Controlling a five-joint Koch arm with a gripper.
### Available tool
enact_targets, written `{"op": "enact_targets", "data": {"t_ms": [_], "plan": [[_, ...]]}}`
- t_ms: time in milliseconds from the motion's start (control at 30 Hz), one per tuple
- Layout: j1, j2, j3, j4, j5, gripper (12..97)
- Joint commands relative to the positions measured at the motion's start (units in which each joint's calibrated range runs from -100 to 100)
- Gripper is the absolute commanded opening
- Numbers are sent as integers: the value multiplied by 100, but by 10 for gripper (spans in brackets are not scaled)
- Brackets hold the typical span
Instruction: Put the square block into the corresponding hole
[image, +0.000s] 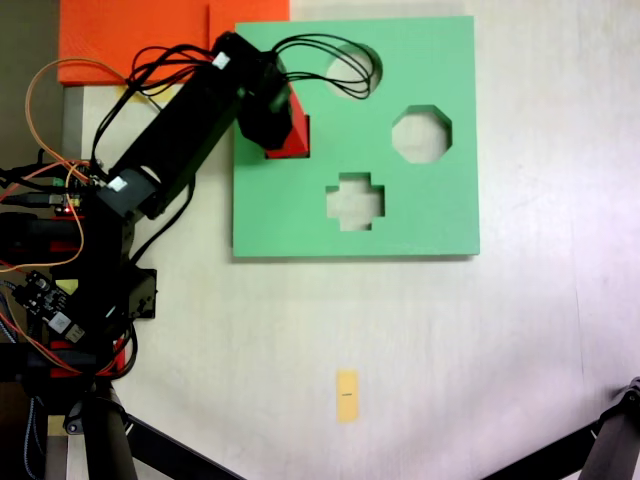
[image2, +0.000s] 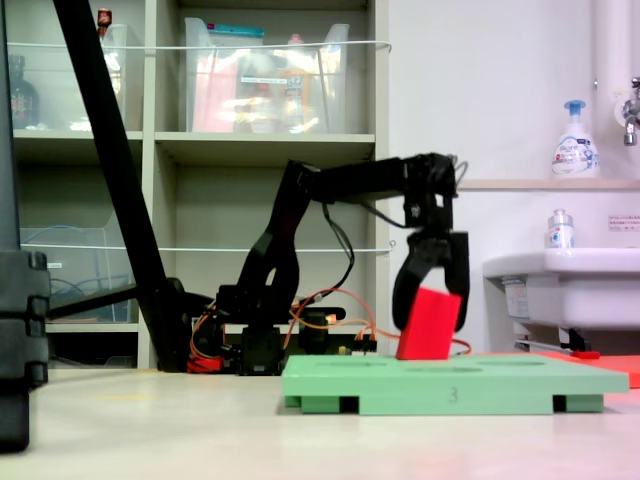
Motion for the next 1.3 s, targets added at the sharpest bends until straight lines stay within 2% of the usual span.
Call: {"op": "enact_targets", "data": {"t_ms": [0, 833, 967, 1100, 1167, 1267], "plan": [[83, -479, -36, -284, 190, 128], [-366, 415, -96, -284, 83, 154], [-371, 666, -86, -284, 78, 212], [-361, 820, -96, -284, 78, 213], [-352, 848, -96, -284, 78, 293], [-352, 904, -106, -284, 78, 483]]}}
